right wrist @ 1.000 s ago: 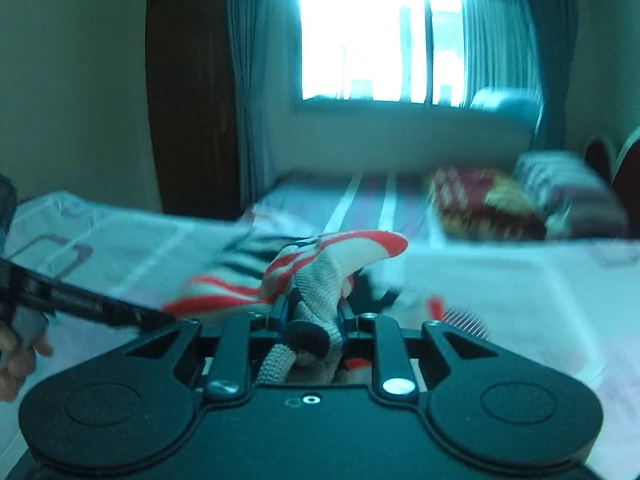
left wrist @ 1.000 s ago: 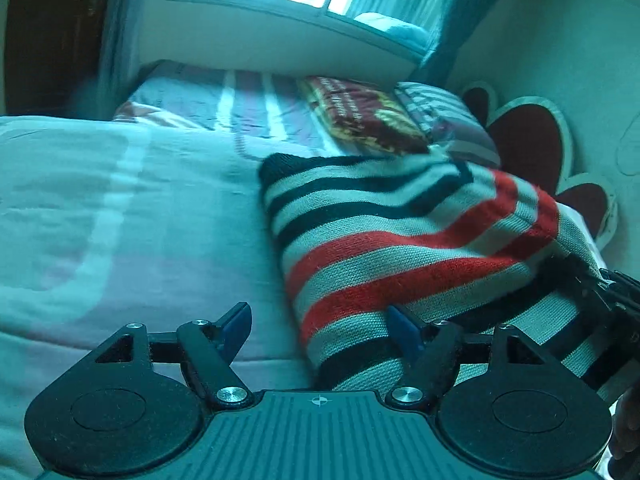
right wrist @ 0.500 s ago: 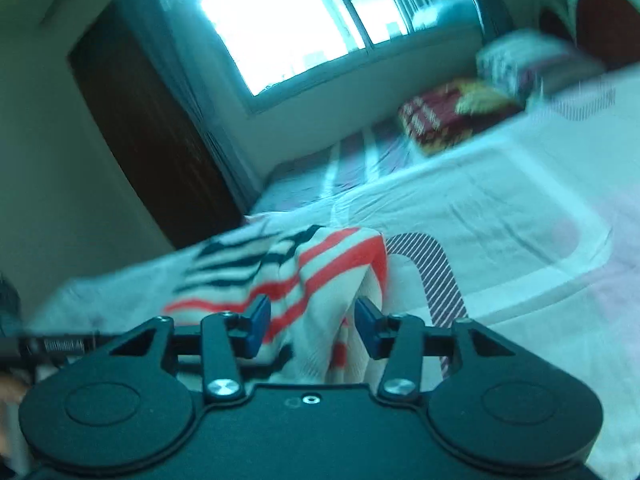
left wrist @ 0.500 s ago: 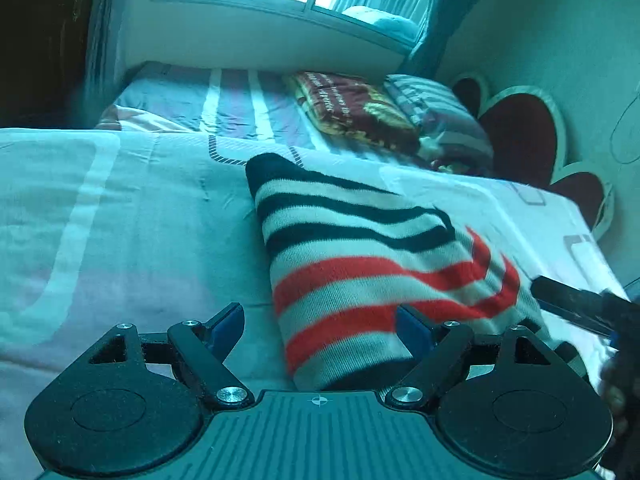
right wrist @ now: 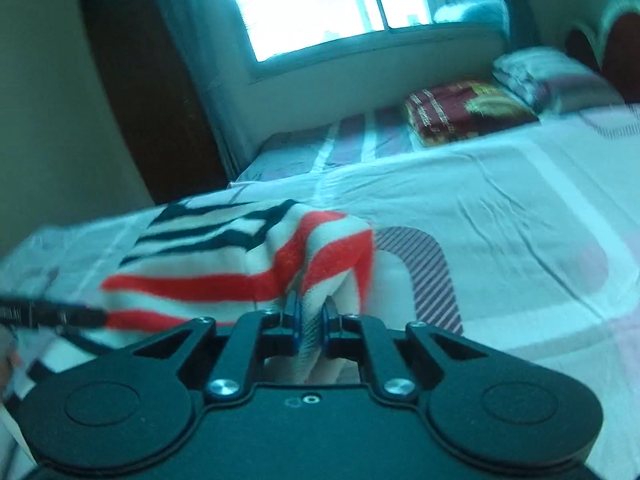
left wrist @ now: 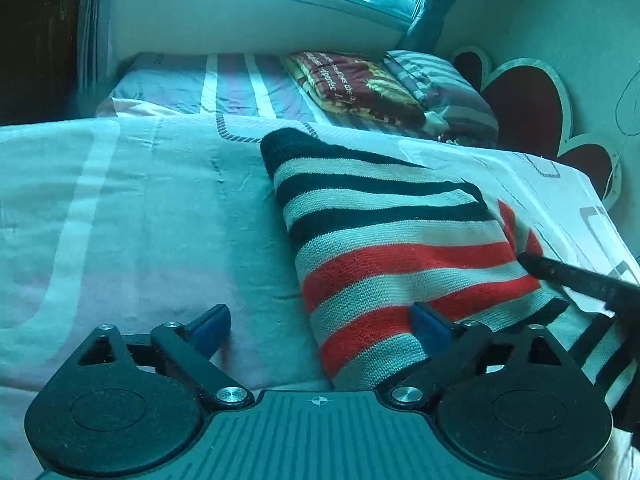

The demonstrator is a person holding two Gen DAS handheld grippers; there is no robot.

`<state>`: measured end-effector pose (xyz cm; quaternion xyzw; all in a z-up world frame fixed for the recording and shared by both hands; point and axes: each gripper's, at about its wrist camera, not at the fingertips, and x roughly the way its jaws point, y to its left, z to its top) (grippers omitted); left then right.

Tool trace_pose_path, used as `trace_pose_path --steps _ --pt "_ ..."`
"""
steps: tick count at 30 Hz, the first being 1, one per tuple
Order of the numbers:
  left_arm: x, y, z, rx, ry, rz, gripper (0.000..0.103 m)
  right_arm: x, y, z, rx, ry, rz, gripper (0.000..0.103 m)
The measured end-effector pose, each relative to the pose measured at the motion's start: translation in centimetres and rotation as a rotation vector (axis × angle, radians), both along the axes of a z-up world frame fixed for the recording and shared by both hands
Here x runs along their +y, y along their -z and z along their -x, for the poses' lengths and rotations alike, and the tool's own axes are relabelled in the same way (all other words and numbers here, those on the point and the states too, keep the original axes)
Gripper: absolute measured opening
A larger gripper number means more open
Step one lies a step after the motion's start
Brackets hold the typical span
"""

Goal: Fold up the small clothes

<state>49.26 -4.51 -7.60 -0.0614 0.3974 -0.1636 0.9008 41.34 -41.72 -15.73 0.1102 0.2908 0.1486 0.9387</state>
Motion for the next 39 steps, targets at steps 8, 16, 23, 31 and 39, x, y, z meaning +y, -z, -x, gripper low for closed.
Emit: trace_pose_path --steps 8,16,23,31,39 --pt "2.1 -2.0 5.9 -0.047 0.005 0.111 0.086 -2.2 -2.6 7.9 0.065 0.006 -0.148 0.047" --pt "2.2 0.5 9.1 -0.019 -0.004 0.145 0.087 -2.8 -0.3 11.2 0.094 0.028 -0.289 0.010" --pt "2.8 1.0 10.8 -0.031 0.025 0.125 0.086 -3.5 0.5 12.1 0.097 0.024 -0.303 0.007" --pt "2.9 1.7 11.5 -0.080 0.049 0.091 0.087 -5.1 4.1 12.0 0.109 0.015 -0.425 0.003" --pt "3.9 0.6 12.6 -0.127 0.052 0.100 0.087 -5.3 2.4 13.3 0.097 -0.002 -0.420 0.019"
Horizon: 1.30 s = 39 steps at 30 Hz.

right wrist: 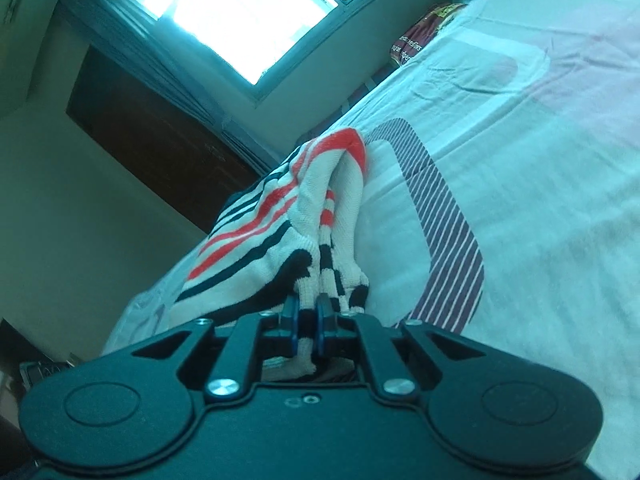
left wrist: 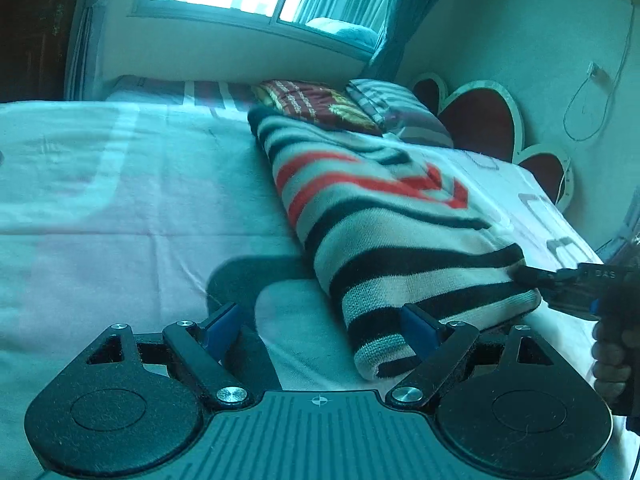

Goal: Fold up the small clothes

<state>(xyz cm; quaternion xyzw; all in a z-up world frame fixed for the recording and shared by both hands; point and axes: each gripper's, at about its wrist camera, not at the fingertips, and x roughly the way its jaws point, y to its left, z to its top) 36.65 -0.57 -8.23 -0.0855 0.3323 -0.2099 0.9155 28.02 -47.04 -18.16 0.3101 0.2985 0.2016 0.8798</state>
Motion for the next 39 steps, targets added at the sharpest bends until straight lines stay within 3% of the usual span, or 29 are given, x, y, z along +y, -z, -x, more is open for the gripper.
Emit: trace_pose_path --steps 1,3,5,7,10,11,12,13,16,19,20,23,24,27,29,31,35,39 --pt "0.4 -1.0 0.1 -0.038 -0.015 0.008 0.087 0.2 -1.3 0.6 -0.031 0.011 0.038 0.026" --pt "0.9 -2.8 -0.6 -0.075 -0.027 0.056 0.087 0.9 -3.9 1.5 -0.107 0.039 0.144 0.025" --pt "0.1 -4.1 -1.6 -0.095 -0.018 0.065 0.086 2.1 -6.0 1.4 -0.173 0.019 0.202 0.012" --pt "-1.9 -4.4 -2.2 -0.096 0.019 0.044 0.086 4.2 -7.0 0.6 -0.207 0.000 0.308 0.010" --pt "-4.8 -3.2 -1.8 -0.078 0.059 -0.021 0.086 6.2 -6.0 -0.9 -0.156 -0.035 0.399 0.009" --pt "-5.6 -2.3 -1.8 -0.050 0.061 -0.057 0.085 6.5 -5.0 -1.3 -0.121 -0.029 0.464 0.000" --pt "-6.1 -1.0 -1.9 -0.002 0.069 -0.088 0.081 6.7 -3.8 -1.5 -0.095 -0.037 0.504 0.000" --pt "-6.4 0.1 -1.8 0.042 0.079 -0.096 0.077 6.6 -3.0 -1.3 -0.092 -0.050 0.484 0.000" --pt "-5.9 0.6 -0.8 0.040 0.060 -0.074 0.077 7.2 -3.0 -1.0 -0.071 -0.054 0.484 0.000" --pt "-5.2 -0.4 0.1 0.013 0.042 -0.098 0.077 7.9 -4.5 0.7 -0.141 -0.062 0.490 0.019" --pt "-5.1 -0.4 0.1 0.019 0.042 -0.105 0.077 8.0 -4.6 1.3 -0.156 -0.068 0.499 0.020" --pt "-5.0 0.4 0.3 0.037 0.043 -0.116 0.078 8.4 -2.6 1.1 -0.092 -0.100 0.592 0.009" --pt "-4.9 0.4 0.3 0.038 0.037 -0.113 0.078 8.2 -2.4 1.2 -0.100 -0.090 0.571 0.009" --pt "-4.9 0.3 0.4 0.036 0.035 -0.125 0.078 8.1 -3.5 1.1 -0.084 -0.067 0.538 0.012" --pt "-4.8 0.1 0.6 0.035 0.039 -0.132 0.078 8.3 -4.6 1.8 -0.139 -0.061 0.538 0.021" --pt "-4.9 0.1 0.7 0.034 0.043 -0.142 0.078 8.5 -5.0 2.0 -0.170 -0.048 0.565 0.022" --pt "-5.2 0.2 1.0 0.038 0.044 -0.159 0.081 8.0 -3.2 0.3 -0.062 -0.046 0.581 0.016" --pt "-4.9 -0.5 1.1 0.037 0.053 -0.159 0.081 7.5 -4.7 1.2 -0.108 -0.015 0.531 0.021"
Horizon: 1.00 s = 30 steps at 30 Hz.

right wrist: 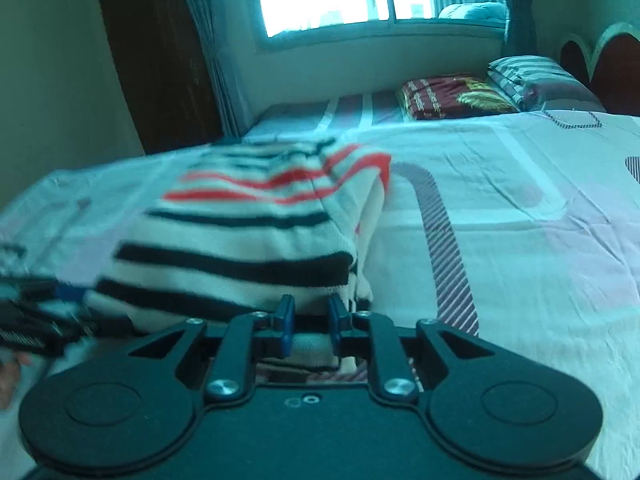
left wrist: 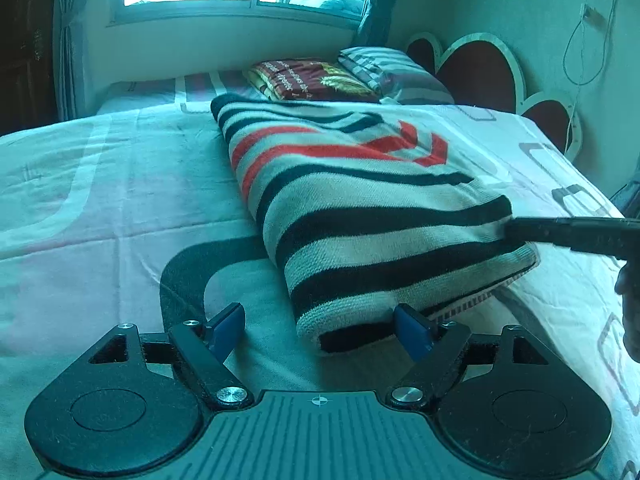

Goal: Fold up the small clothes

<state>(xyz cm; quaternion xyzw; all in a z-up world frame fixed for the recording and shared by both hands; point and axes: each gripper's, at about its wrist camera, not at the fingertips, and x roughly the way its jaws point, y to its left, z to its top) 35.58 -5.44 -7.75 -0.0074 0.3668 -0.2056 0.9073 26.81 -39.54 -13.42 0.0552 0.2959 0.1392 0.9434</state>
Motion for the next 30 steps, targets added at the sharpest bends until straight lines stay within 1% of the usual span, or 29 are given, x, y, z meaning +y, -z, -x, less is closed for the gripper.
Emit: trace_pose_path --steps 1,2,3,4,8,11,13,14,15,16,17,20,21,23,24,25,26,28,29,30 --pt "0.3 -0.4 0.0 -0.006 0.001 0.023 0.082 -0.1 -0.5 0.3 -0.025 0.008 0.002 0.023" --pt "0.6 -0.7 -0.1 -0.008 0.001 0.053 0.089 -0.2 -1.1 0.5 -0.050 0.007 0.003 0.024" --pt "0.9 -1.0 -0.5 -0.009 -0.007 0.082 0.093 -0.2 -1.5 0.4 -0.075 -0.002 0.000 0.024" --pt "1.1 -1.3 -1.0 -0.015 -0.017 0.102 0.094 -0.1 -1.9 0.1 -0.092 -0.008 -0.001 0.024" --pt "1.2 -2.3 -5.0 -0.015 -0.061 0.125 0.094 0.2 -2.3 -3.4 -0.092 -0.006 -0.009 0.024" --pt "1.9 -2.1 -8.5 0.047 -0.106 0.210 0.094 0.5 -1.9 -6.3 -0.073 0.005 -0.002 0.024" --pt "1.9 -1.3 -10.2 0.092 -0.118 0.240 0.094 0.7 -1.5 -7.6 -0.058 -0.001 0.002 0.024" --pt "1.8 -0.6 -10.9 0.121 -0.122 0.236 0.094 0.9 -1.0 -8.2 -0.043 -0.007 0.029 0.020" --pt "1.6 0.3 -11.6 0.160 -0.122 0.215 0.094 1.3 -0.2 -8.9 -0.010 -0.003 0.093 0.017" --pt "1.5 1.1 -11.9 0.183 -0.116 0.218 0.096 1.8 0.8 -9.5 0.013 0.007 0.171 0.014" --pt "1.4 1.2 -12.0 0.174 -0.108 0.213 0.096 1.9 1.1 -9.6 -0.007 0.021 0.206 0.014" --pt "0.5 0.6 -12.4 0.185 -0.111 0.152 0.096 2.2 0.4 -10.2 0.030 0.033 0.215 0.015" --pt "0.4 0.3 -12.4 0.188 -0.108 0.146 0.096 1.8 -0.1 -10.1 0.034 0.039 0.183 0.016" --pt "1.0 -0.6 -12.0 0.179 -0.086 0.168 0.088 -0.3 -1.0 -9.5 0.020 0.062 0.071 0.036" --pt "1.4 -0.7 -12.0 0.186 -0.075 0.189 0.087 -1.7 -1.1 -9.2 0.030 0.064 0.009 0.044" --pt "1.9 -0.8 -12.0 0.205 -0.064 0.219 0.084 -3.3 -0.9 -9.3 0.065 0.056 -0.066 0.059" --pt "2.4 -0.7 -12.1 0.227 -0.054 0.251 0.083 -4.6 -0.4 -9.5 0.110 0.041 -0.132 0.063" --pt "3.2 -0.3 -12.8 0.280 -0.029 0.315 0.083 -6.2 0.4 -10.2 0.205 0.008 -0.181 0.062" --pt "3.4 0.0 -13.0 0.311 -0.025 0.345 0.083 -7.0 0.9 -10.7 0.260 -0.011 -0.236 0.062" --pt "3.6 0.4 -13.3 0.346 -0.020 0.381 0.083 -7.6 1.6 -11.1 0.329 -0.035 -0.332 0.062"
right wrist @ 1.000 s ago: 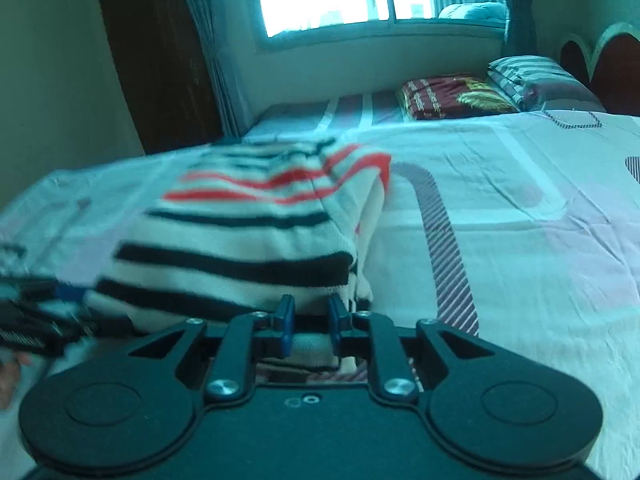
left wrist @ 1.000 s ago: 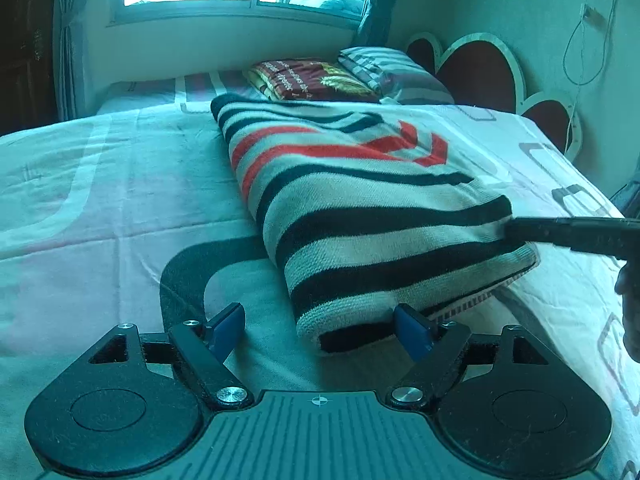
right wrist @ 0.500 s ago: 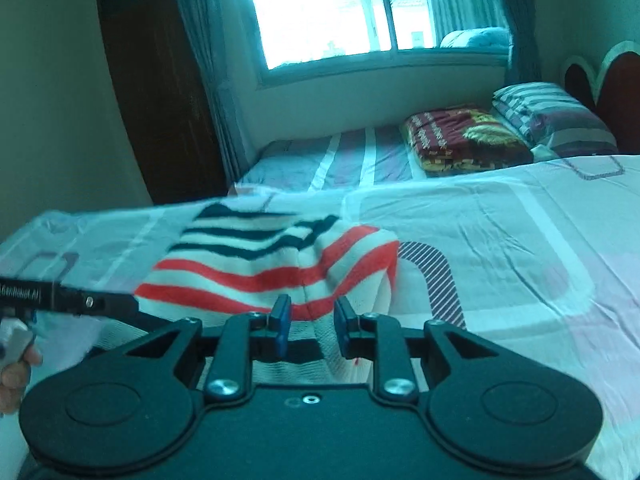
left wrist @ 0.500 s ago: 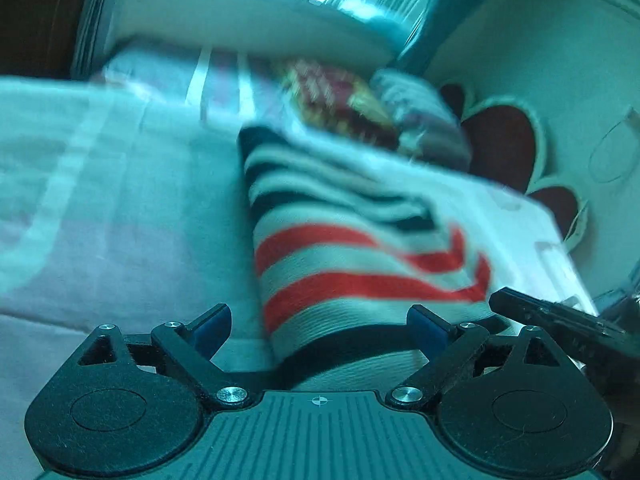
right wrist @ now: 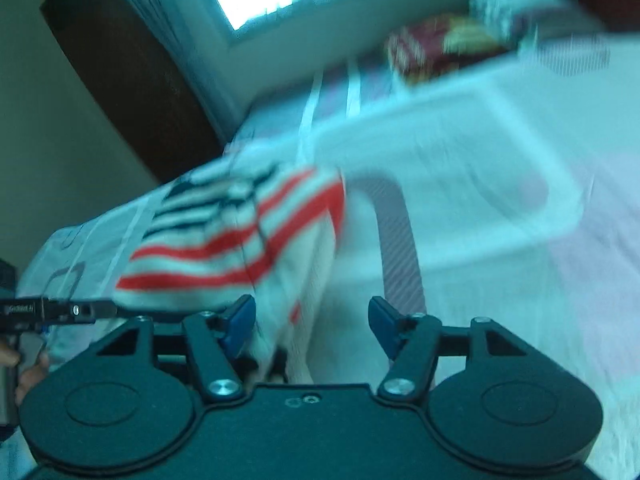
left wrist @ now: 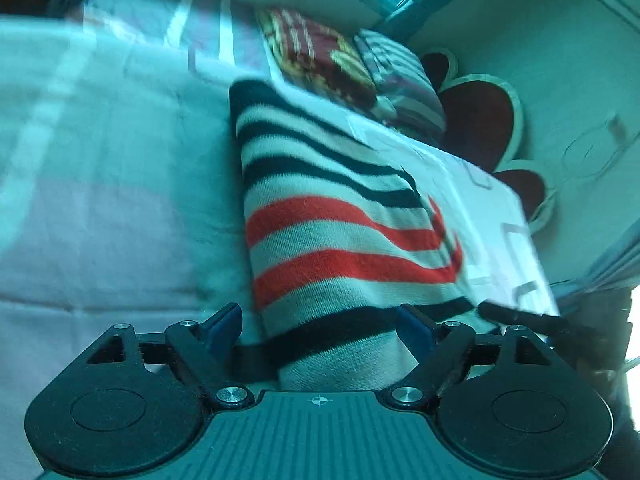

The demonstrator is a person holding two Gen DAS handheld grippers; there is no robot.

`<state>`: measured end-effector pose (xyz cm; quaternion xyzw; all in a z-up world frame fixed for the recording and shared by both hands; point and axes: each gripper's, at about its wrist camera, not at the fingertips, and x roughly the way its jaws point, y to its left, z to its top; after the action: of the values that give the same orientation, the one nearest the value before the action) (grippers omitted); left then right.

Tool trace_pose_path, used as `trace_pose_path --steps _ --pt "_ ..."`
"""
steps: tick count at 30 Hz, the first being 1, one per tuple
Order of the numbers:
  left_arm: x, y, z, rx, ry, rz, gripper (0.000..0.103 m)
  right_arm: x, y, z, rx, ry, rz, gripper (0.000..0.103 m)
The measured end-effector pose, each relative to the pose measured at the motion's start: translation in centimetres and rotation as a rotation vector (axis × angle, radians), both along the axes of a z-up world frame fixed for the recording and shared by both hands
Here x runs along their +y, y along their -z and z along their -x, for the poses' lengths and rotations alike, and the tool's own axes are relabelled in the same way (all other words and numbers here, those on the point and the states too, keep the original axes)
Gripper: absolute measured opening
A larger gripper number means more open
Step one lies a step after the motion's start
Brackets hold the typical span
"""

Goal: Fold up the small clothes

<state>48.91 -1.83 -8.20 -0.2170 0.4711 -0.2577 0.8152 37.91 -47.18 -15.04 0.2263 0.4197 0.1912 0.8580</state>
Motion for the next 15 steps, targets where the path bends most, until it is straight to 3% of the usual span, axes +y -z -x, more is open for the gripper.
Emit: trace_pose_path --steps 2,8,11,15 --pt "-0.1 1.0 -0.3 0.050 0.018 0.035 0.084 -1.1 1.3 -0.9 0.088 -0.008 -0.125 0.062" --pt "0.6 2.3 -1.5 0.095 0.019 0.137 0.083 -3.0 3.5 -2.6 0.133 -0.032 -0.262 0.063" --pt "0.6 2.9 -2.0 0.107 0.006 0.171 0.080 -2.2 3.6 -3.8 0.129 -0.070 -0.247 0.064" --pt "-0.4 3.0 -3.0 0.109 0.021 0.148 0.078 -0.7 3.2 -6.2 0.129 -0.142 -0.224 0.066"
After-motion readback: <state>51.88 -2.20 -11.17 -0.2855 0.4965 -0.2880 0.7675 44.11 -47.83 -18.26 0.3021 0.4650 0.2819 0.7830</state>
